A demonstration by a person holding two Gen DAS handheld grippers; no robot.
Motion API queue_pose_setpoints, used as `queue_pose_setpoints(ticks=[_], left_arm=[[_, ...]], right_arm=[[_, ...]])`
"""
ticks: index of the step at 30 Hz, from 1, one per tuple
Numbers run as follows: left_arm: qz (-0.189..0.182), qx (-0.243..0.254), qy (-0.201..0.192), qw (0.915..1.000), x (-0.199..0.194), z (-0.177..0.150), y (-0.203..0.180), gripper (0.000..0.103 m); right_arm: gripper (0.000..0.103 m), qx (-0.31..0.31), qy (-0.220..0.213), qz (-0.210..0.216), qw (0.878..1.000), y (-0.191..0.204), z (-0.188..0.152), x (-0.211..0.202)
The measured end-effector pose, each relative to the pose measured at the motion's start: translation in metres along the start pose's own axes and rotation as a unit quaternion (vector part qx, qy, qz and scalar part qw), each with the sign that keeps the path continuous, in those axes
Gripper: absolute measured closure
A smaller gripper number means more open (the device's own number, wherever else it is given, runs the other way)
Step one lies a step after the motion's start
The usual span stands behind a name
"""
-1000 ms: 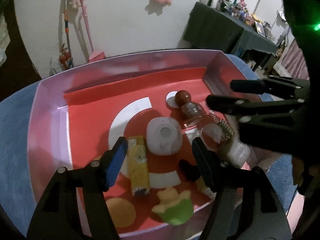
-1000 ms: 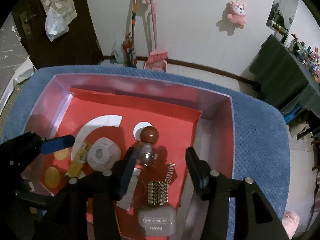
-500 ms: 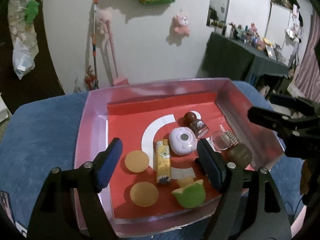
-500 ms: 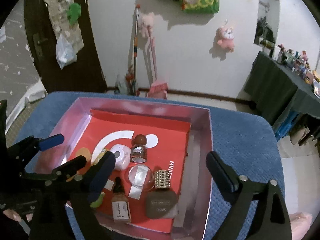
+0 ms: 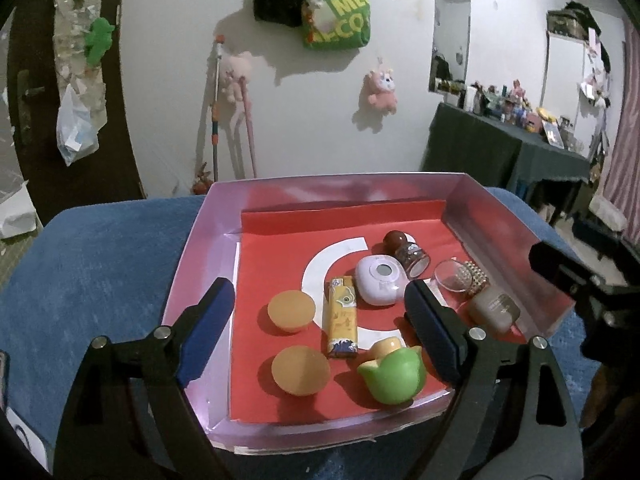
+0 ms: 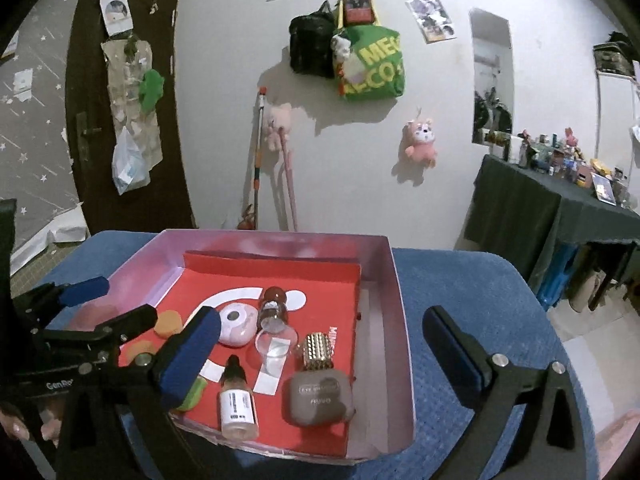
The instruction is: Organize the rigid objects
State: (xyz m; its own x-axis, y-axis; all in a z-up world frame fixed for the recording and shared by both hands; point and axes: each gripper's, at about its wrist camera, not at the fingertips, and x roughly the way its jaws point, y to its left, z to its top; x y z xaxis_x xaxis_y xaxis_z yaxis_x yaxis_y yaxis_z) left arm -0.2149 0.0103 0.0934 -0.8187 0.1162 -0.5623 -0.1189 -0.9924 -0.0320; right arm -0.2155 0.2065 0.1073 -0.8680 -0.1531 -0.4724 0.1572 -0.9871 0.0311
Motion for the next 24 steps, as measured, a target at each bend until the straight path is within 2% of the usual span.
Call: queue_pose_setpoints(ticks=[2, 6, 10, 13, 17, 24], left_arm=[[0.006, 0.007, -0.006, 0.9999, 0.0, -0.005, -0.001, 0.011], [0.018, 0.018, -0.013, 0.9996, -0.002, -0.013, -0.006, 0.01], [0.027, 0.016, -0.018, 0.9994, -0.003, -0.015, -0.006, 0.01], [0.019, 0.003, -0.003, 0.9998, 0.003, -0.016, -0.002, 0.01], [0.024, -0.003, 0.019, 0.9995, 0.012, -0.02, -0.001, 0.01], [0.035, -0.005, 0.02, 0.9992, 0.012, -0.024, 0.0, 0.01]], right_arm=[[0.0, 0.003, -0.005, -0.001, 1.0, 0.001, -0.008, 0.002], [0.0, -0.006, -0.009, -0.011, 1.0, 0.004, -0.021, 0.002], [0.0, 0.0, 0.015, -0.013, 1.0, 0.003, -0.031, 0.01], [0.0, -0.024, 0.009, -0.033, 0.999, 0.009, -0.034, 0.01], [0.0, -0.028, 0.02, -0.035, 0.999, 0.01, -0.035, 0.015], [0.0, -0.005, 0.034, -0.039, 0.999, 0.0, -0.036, 0.02]])
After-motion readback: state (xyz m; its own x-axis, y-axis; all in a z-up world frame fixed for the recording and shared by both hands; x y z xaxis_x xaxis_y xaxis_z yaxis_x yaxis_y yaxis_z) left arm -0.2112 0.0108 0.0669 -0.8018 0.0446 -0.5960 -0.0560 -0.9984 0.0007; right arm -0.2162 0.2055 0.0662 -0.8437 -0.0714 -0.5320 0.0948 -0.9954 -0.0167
